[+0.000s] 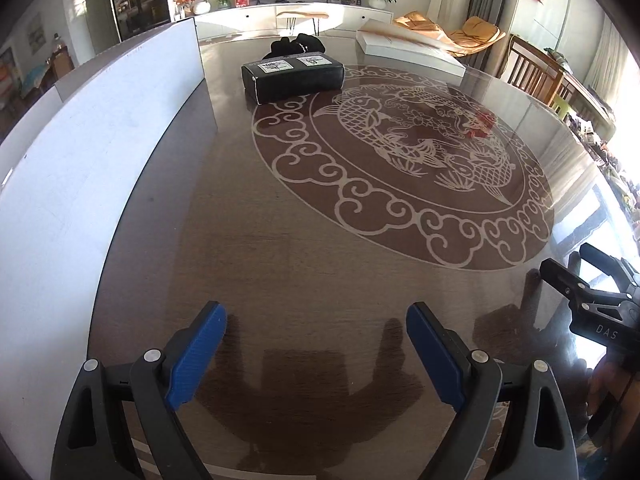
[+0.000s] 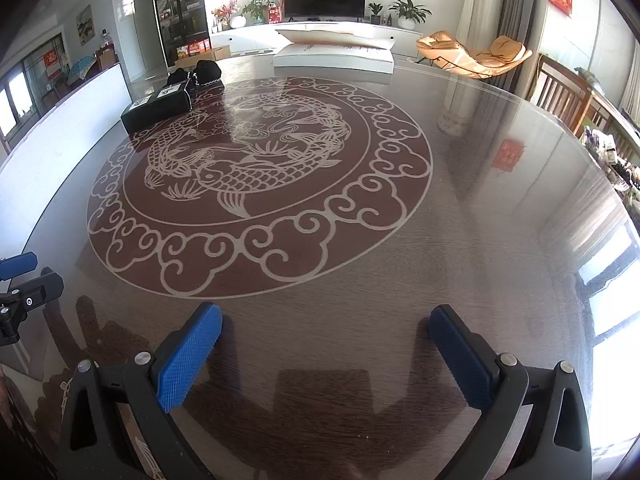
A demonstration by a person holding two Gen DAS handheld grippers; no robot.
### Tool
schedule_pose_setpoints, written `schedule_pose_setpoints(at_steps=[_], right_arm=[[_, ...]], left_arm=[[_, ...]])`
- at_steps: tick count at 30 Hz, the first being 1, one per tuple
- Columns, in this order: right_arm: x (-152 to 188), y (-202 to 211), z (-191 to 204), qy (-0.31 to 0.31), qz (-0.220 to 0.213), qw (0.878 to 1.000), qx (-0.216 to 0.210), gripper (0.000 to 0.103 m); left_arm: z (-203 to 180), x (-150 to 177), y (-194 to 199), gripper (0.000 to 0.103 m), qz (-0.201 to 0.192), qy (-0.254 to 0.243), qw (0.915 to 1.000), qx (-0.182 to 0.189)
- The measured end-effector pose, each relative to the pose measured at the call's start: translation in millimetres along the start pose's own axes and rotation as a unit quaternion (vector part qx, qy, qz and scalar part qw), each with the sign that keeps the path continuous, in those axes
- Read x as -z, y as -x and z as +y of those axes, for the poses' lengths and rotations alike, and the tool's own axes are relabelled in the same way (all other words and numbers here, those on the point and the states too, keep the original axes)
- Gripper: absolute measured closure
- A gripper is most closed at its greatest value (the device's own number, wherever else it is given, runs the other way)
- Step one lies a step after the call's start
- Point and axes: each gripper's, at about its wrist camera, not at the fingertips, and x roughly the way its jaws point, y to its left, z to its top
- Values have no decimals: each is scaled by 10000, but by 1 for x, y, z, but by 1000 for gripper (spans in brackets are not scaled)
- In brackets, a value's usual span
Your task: Organize objects
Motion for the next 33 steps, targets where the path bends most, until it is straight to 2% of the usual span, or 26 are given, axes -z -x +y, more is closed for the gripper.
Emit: schedule_pose_setpoints(at_steps=[18,21,25,33], right_arm=[[0,0,0,0,0,10000,-1,0],[0,0,0,0,0,10000,-1,0],[0,0,0,-1,0,10000,-1,0],[0,0,0,-2,0,10000,-1,0]], left_arm=[[-5,0,-6,11,-5,-145,9997,-176],[-4,0,-6,8,-25,-131,9997,-186],[-1,0,-9,1,-27,-55,9997,-236],[-1,2,-9,0,-50,-45,9997,-248]])
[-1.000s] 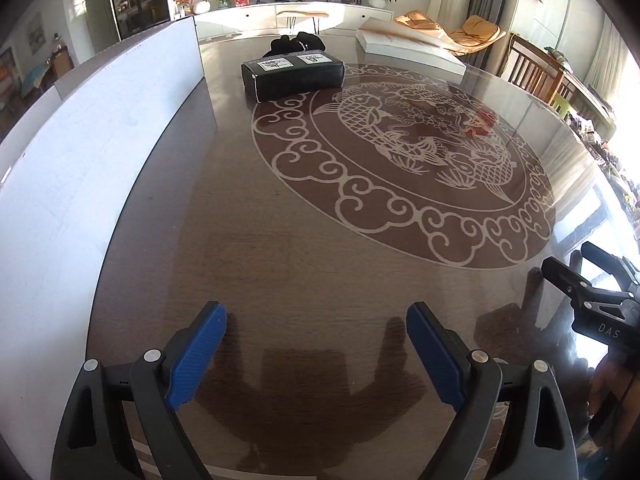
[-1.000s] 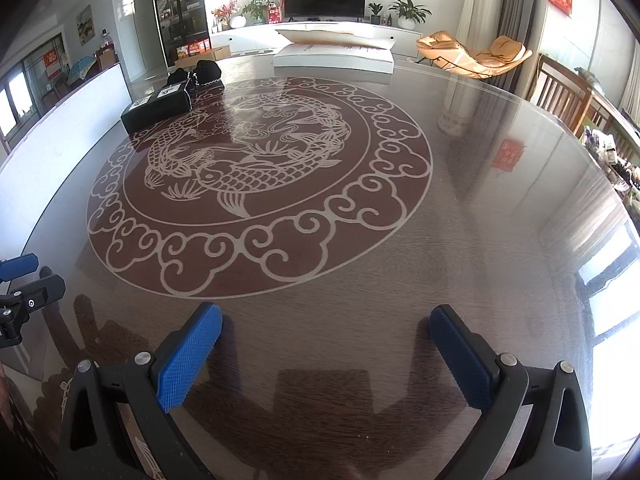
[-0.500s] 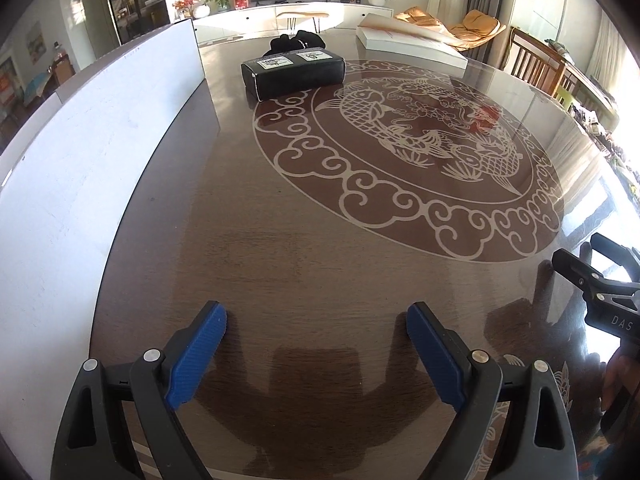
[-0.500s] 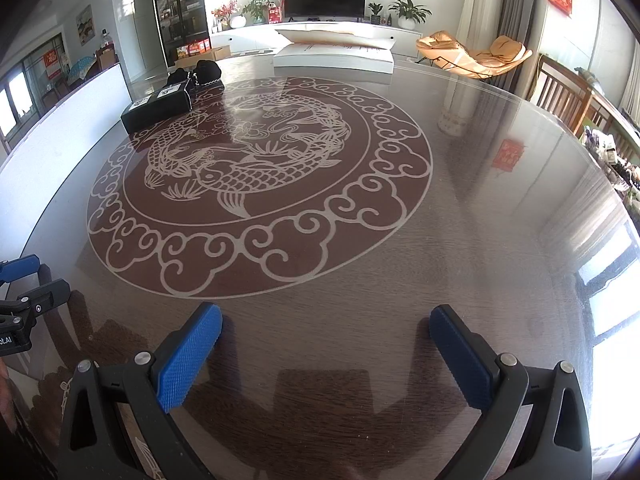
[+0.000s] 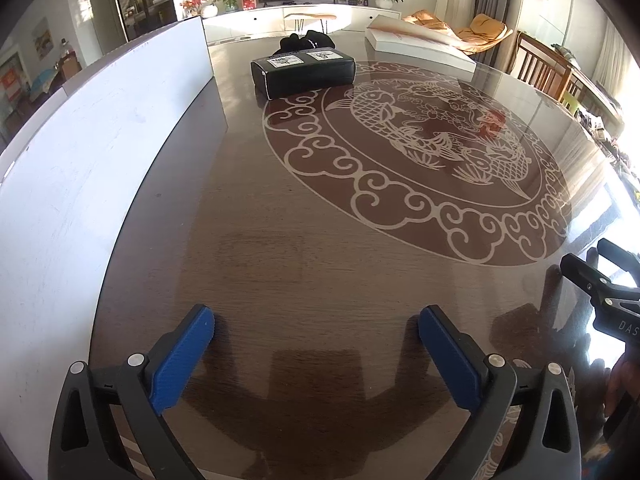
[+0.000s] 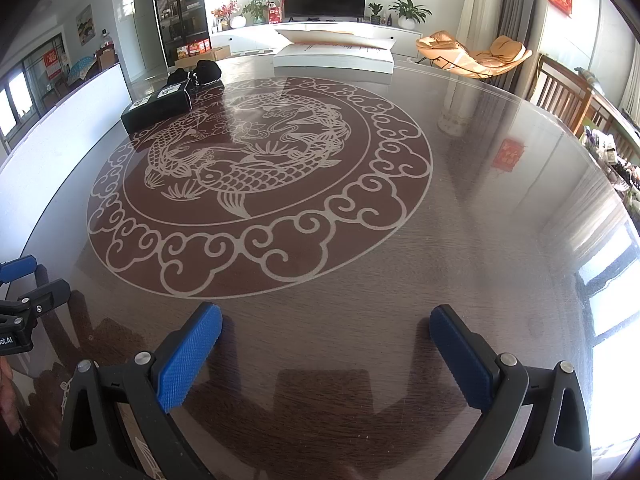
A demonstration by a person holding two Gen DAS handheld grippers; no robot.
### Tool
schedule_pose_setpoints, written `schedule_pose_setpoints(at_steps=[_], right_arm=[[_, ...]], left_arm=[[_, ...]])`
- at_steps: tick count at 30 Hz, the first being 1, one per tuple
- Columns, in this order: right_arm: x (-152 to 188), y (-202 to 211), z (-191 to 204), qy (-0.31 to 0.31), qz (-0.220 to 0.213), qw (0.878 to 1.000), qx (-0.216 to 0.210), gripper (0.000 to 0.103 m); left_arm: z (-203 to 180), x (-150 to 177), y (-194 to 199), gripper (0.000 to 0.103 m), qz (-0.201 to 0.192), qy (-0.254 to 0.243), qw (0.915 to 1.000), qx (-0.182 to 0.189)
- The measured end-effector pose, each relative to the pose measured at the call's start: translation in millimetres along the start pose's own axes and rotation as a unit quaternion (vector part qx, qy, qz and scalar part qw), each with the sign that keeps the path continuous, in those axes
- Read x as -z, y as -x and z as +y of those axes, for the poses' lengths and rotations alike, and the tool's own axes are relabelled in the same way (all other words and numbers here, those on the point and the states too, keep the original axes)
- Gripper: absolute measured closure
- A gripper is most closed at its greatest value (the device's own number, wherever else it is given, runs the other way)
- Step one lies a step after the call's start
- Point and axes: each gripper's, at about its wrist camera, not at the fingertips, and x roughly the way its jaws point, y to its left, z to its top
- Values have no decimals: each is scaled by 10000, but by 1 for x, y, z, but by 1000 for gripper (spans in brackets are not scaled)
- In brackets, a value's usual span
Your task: Organize objects
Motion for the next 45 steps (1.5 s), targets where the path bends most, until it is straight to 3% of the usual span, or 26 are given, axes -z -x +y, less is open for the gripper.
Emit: schedule_pose_setpoints(at_steps=[38,41,45], right_arm=[[0,0,1,-4,0,10000,0,0],[0,0,0,-4,0,10000,0,0],[0,0,1,-4,0,10000,0,0]], left_arm=[[0,5,1,0,-219,-80,9997,61],[0,-6,-1,0,93,-200,9996,169],[8,-46,5,0,-182,-482,9983,261]])
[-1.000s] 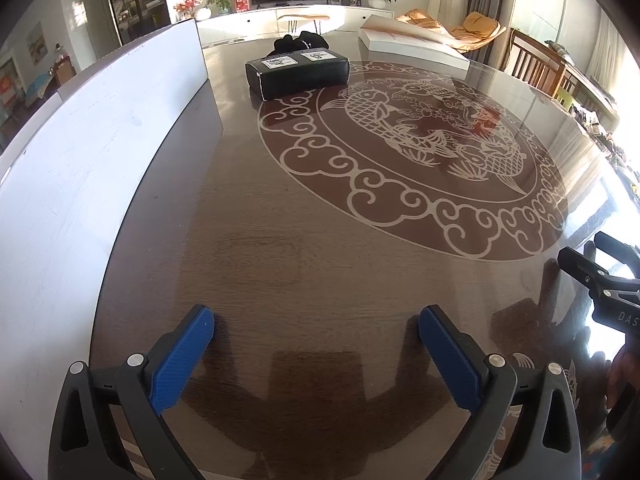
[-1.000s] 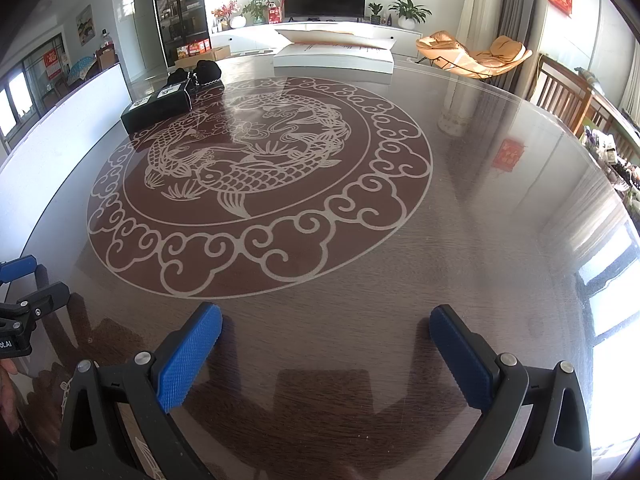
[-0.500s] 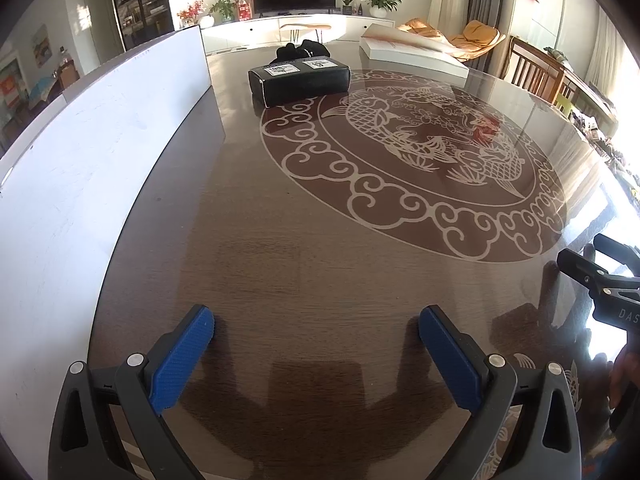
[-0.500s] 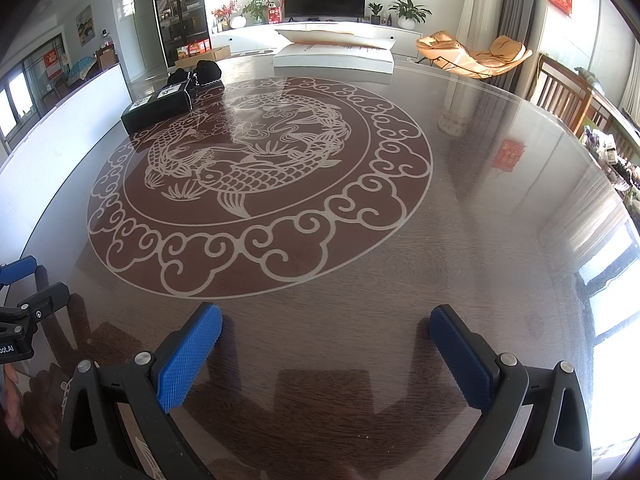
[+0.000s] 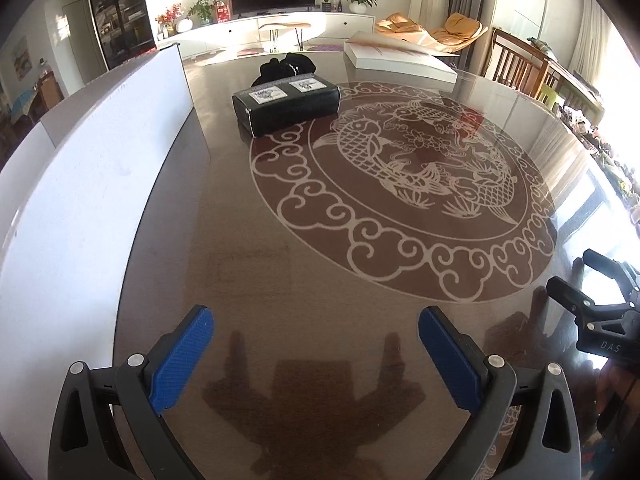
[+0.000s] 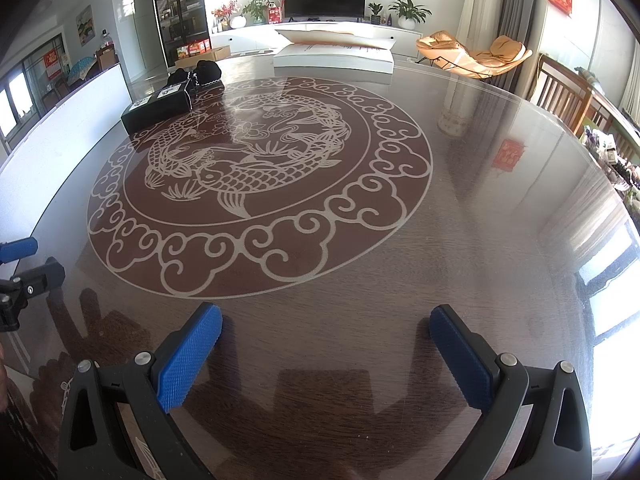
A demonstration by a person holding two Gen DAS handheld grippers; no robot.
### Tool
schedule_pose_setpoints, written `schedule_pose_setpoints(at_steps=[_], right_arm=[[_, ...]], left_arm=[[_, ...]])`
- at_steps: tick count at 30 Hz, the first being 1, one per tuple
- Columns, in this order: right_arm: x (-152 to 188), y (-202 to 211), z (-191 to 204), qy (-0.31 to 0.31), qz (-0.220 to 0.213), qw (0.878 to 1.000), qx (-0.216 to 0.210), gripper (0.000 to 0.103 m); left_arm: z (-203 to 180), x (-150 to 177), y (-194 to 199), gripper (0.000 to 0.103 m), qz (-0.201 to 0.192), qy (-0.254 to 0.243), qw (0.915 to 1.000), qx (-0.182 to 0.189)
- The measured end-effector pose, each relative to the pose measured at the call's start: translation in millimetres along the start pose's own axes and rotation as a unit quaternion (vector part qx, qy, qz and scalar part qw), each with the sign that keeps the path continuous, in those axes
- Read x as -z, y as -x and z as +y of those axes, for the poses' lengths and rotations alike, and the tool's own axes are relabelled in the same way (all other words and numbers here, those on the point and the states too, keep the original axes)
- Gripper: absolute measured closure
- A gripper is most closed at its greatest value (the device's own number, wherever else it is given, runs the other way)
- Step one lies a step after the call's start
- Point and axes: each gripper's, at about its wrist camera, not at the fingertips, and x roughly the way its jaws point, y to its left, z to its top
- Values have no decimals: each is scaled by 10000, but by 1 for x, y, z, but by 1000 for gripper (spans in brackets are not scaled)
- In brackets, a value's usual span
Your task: Organize objects
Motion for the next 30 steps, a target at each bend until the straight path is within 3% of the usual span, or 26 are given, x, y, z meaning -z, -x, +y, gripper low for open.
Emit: schedule_pose_setpoints(at_steps=[6,11,20,23,24,25,27,30], right_arm=[[0,0,0,0,0,10000,0,0],[0,0,0,0,0,10000,0,0],[0,0,0,-2,0,10000,0,0],[0,-1,0,-3,0,10000,0,0],[0,-1,-1,-3,-2,10000,0,0],[0,-1,-1,-3,0,10000,0,0],[0,-1,0,-3,0,10000,0,0],[-1,-2,0,-6,1,10000,0,0]], left_arm=[[26,-91,-27,0,-49,-466,9989,-88],[27,-143,-65,0,70,-947,9953,-184],[18,-180,-130,0,312,-1317,9895,-503],[23,-183,-136,0,251,-1143,9928,-243],[25,-182,-135,5,169,-1036,9943,-155],[28,-179,-131,20,35,-941,9954,-162],[26,-171,-124,35,-65,-864,9955,-374],[22,-149,-108,41,-118,-708,9952,-670]])
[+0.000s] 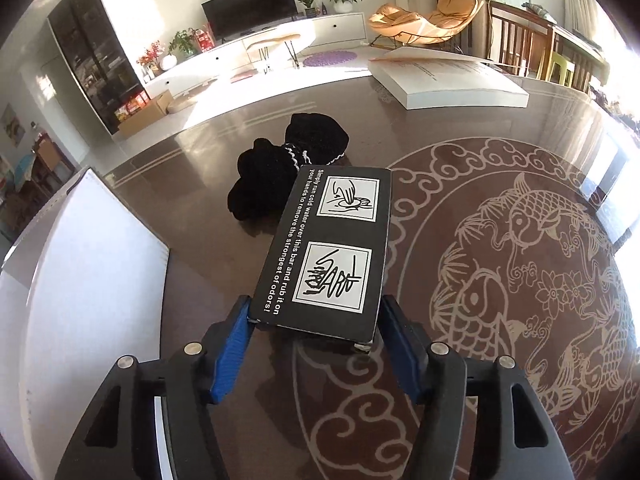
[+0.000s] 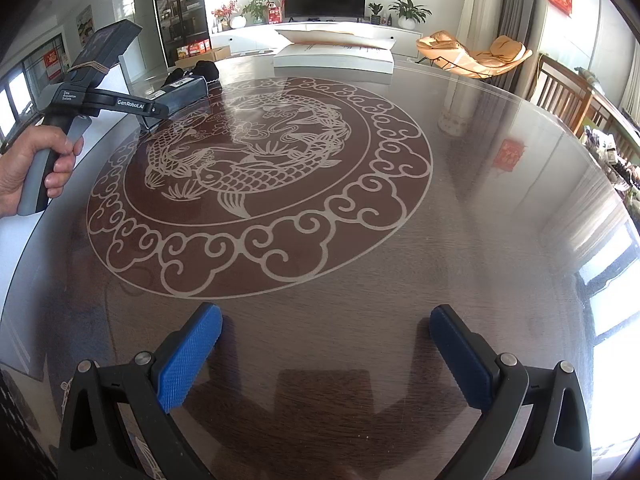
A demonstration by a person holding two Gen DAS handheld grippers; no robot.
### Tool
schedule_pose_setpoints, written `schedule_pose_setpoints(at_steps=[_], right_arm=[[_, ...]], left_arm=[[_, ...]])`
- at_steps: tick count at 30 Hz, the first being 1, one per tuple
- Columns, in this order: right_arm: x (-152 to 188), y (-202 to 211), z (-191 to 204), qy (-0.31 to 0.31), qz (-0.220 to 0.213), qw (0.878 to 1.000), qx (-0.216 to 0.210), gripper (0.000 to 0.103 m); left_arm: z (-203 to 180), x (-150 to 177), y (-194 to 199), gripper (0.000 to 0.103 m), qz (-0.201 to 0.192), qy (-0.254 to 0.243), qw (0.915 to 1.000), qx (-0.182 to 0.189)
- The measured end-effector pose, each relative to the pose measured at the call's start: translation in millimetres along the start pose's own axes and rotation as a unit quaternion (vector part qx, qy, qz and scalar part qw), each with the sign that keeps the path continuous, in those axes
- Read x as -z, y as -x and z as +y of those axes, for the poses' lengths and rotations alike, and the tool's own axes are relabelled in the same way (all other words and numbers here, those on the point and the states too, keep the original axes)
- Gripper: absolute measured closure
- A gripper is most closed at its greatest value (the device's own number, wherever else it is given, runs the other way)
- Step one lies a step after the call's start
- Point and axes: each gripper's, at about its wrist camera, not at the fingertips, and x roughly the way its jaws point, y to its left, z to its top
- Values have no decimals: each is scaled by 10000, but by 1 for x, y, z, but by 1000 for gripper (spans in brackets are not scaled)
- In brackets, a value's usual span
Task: Organize objects
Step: 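Grasp the black soap-bar box with the left gripper and lift it, then hold the box in left gripper while right gripper grasps the black knit hat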
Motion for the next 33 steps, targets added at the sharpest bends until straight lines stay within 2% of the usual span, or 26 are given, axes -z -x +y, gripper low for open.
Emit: schedule_pose_setpoints(at_steps=[3,7,11,17,20,22,24,26,29,31,33], right_arm=[[0,0,0,0,-1,10000,0,0],[0,0,0,-1,-1,10000,0,0],[0,0,0,0,-1,10000,0,0],[0,0,0,-1,-1,10000,1,0],[0,0,0,-1,-1,10000,1,0],[0,0,0,-1,-1,10000,0,0],[0,0,0,-1,-1,10000,0,0],[0,0,0,-1,-1,10000,1,0],[0,-1,0,-1,-1,10000,1,0],[0,-1,0,-1,-1,10000,1,0],[0,-1,0,-1,-1,10000,1,0]], left_arm=[[-4,23,15,41,6,174,9996,-207],[-2,48,32,41,113,515,9985,-174],[-5,72,48,41,205,592,9978,-202],[-13,133,87,41,146,828,9963,-162],[-13,161,99,37,73,1049,9944,94],[-13,164,98,13,197,1039,9941,234],[-15,159,100,11,89,973,9946,346],[-19,153,100,10,-47,871,9958,269],[-22,139,87,8,-25,785,9968,154],[-21,132,75,8,81,825,9962,248],[-15,132,71,11,18,1018,9938,455]])
